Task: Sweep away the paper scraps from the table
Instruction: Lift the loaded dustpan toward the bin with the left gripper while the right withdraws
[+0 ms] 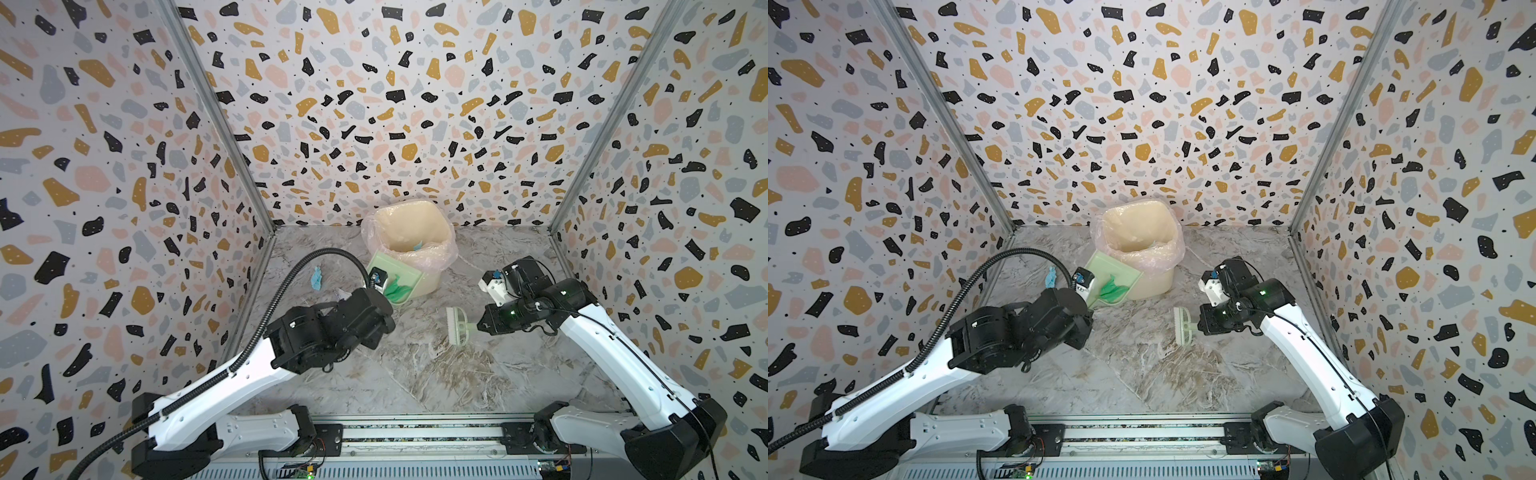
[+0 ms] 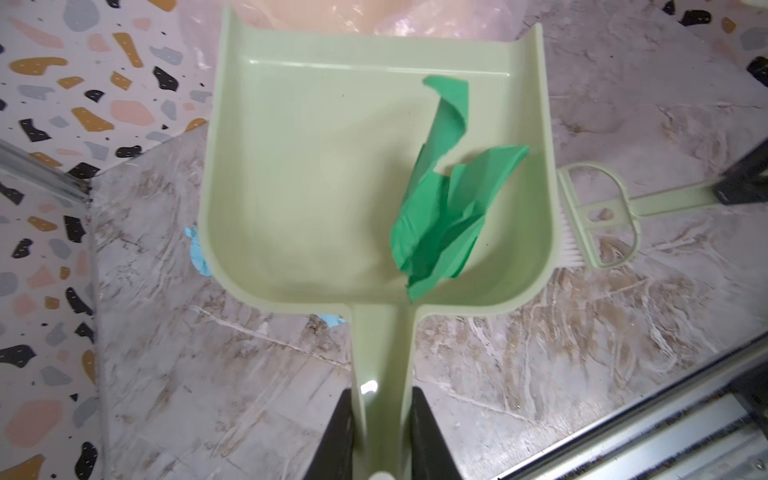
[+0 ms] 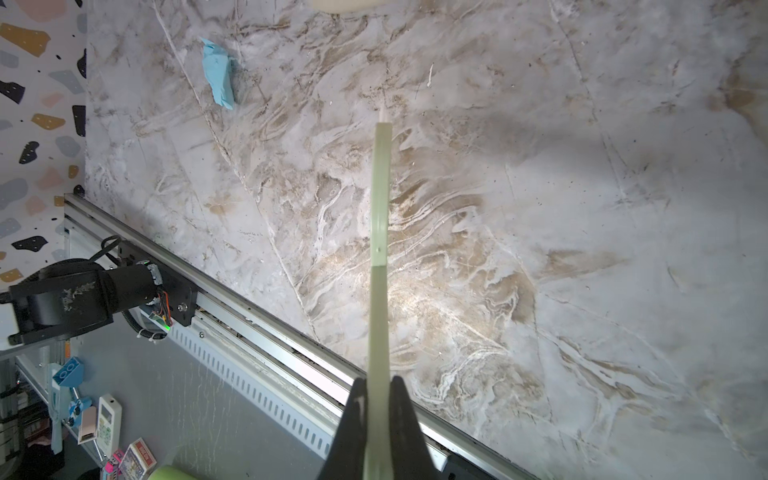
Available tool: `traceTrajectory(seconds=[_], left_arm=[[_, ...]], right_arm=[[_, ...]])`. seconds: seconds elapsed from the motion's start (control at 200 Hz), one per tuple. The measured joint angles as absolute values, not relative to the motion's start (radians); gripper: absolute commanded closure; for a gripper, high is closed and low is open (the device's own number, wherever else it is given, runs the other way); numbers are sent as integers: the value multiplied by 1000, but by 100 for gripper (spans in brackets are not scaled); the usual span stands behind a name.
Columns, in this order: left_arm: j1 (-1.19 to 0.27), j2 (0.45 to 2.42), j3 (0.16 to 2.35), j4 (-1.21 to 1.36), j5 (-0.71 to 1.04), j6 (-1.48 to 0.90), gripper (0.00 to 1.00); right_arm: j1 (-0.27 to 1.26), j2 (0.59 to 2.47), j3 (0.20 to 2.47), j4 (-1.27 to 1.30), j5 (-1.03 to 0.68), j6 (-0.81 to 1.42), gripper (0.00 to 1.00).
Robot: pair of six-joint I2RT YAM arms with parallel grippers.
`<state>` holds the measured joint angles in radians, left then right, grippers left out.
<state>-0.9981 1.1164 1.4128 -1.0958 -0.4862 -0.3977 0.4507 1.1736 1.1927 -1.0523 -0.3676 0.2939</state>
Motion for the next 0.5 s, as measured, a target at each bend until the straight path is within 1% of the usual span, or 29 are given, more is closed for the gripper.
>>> traceTrajectory(seconds=[0.31, 0.39, 0.496], left_arm=[[-747, 1264, 1599, -1140, -441, -176, 100], [-707, 1315, 1664, -1144, -439, -131, 100], [-695, 1378, 1744, -1144, -439, -82, 100]], right_arm=[[385, 1118, 1082, -1013, -438, 264, 100], [371, 1107, 1062, -1008, -453, 257, 100], [345, 1091, 1043, -1007, -469, 242, 100]])
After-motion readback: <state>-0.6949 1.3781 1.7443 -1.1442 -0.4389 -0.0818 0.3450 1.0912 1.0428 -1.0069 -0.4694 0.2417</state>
